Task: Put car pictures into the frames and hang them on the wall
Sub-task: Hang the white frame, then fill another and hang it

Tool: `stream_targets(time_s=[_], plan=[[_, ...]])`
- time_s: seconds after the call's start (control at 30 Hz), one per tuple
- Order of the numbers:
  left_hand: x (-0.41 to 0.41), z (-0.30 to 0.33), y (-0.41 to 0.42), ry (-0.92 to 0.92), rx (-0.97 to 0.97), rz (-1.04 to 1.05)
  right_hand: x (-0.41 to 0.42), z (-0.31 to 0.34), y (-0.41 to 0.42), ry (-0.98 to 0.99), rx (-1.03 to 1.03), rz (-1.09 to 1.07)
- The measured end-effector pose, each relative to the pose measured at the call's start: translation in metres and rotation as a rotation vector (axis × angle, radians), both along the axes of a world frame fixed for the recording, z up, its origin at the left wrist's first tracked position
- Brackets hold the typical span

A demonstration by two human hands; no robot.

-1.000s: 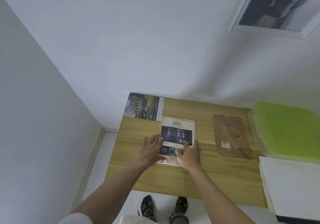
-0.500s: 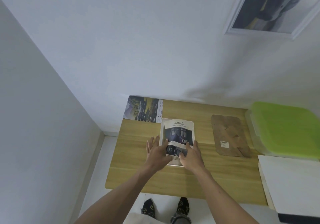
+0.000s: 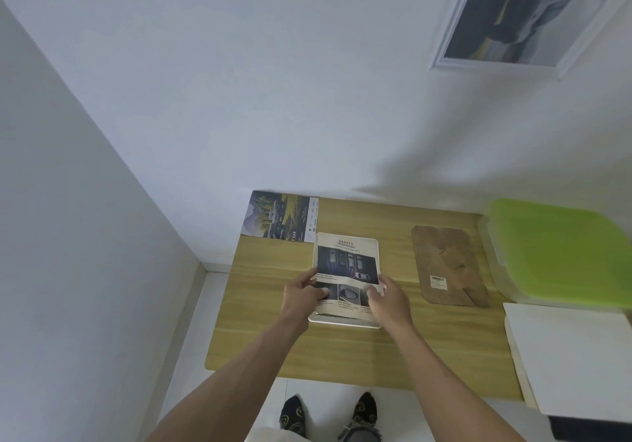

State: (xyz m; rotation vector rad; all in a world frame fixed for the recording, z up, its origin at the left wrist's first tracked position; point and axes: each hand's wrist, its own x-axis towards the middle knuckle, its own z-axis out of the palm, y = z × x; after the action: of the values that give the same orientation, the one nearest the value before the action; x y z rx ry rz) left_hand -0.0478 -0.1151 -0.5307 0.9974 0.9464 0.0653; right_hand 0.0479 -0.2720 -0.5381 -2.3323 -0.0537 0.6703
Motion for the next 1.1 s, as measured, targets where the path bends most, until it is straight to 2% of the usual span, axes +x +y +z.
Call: stream_targets(time_s=[0.1, 0.17, 0.3, 0.4, 0.53, 0.87, 1.1], plan=[[-0.001, 0.001, 0.000, -0.036, -0.095, -0.012, 0.011, 0.007, -0.009, 0.055, 0.133, -0.181], [-0.002, 0.003, -0.004, -0.048, -0.086, -0.049, 0.019, 0.008, -0.019, 0.106, 0.226, -0.264], [0.000, 0.011, -0.022, -0.086, 0.077, -0.206, 0.030, 0.012, -0.048, 0.116, 0.267, -0.247], [0.013, 0.014, -0.045, -0.043, 0.213, -0.272, 0.039, 0.019, -0.077, 0.103, 0.270, -0.230], [0.038, 0.008, -0.092, 0.002, 0.310, -0.310, 0.055, 0.019, -0.133, 0.108, 0.224, -0.219], [0.097, -0.015, -0.260, 0.154, 0.368, -0.622, 0.091, 0.002, -0.317, 0.145, 0.031, -0.216], [0.130, -0.031, -0.350, 0.196, 0.382, -0.676, 0.114, -0.004, -0.402, 0.095, -0.016, -0.213]])
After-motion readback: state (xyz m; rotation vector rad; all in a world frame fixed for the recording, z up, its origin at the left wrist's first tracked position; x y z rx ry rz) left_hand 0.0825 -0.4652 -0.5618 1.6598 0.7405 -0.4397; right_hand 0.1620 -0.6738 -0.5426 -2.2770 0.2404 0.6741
